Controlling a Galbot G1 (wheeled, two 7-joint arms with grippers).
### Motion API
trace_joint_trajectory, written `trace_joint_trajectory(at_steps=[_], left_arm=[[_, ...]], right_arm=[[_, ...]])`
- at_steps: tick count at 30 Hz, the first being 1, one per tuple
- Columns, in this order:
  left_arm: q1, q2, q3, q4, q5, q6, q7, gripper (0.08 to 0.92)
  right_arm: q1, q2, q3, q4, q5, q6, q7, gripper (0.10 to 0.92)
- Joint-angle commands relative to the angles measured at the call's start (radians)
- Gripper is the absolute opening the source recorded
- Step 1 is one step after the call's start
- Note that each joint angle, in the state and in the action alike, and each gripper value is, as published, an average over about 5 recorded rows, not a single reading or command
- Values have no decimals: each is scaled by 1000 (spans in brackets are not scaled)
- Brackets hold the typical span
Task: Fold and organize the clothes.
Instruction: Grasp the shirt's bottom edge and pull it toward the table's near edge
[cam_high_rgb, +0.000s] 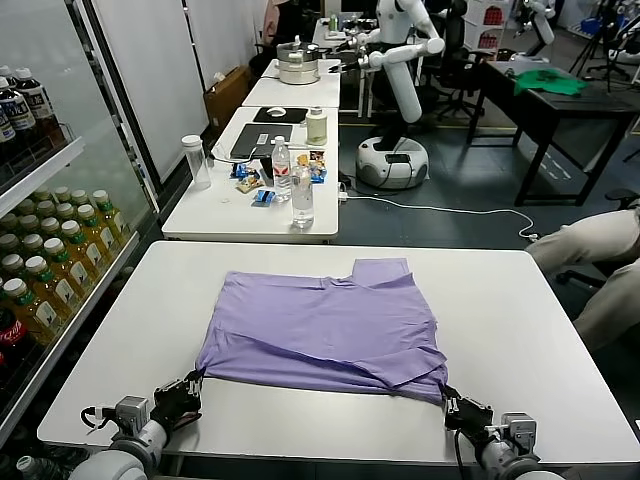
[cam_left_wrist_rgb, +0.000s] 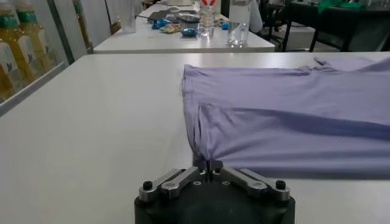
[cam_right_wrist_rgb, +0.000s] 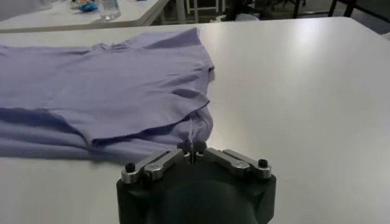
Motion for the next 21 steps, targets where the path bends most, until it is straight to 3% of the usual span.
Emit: trace_joint_trajectory(at_steps=[1, 5, 12, 16, 21], left_arm=[[126, 11, -17, -141, 3, -21, -7, 95], [256, 33, -43, -212, 14, -50, -15, 95], [388, 61, -72, -210, 49, -109, -12, 95], [391, 61, -79, -186, 82, -122, -8, 95], [323, 59, -127, -159, 37, -122, 3, 163]], right_arm=[[-101, -10, 82, 84, 31, -10, 1, 111], [-252, -14, 159, 162, 14, -14, -11, 111], [-389, 1, 195, 236, -50, -13, -28, 111], [-387, 19, 161, 234, -81, -16, -25, 150], [-336, 23, 129, 228, -133, -20, -24, 288]])
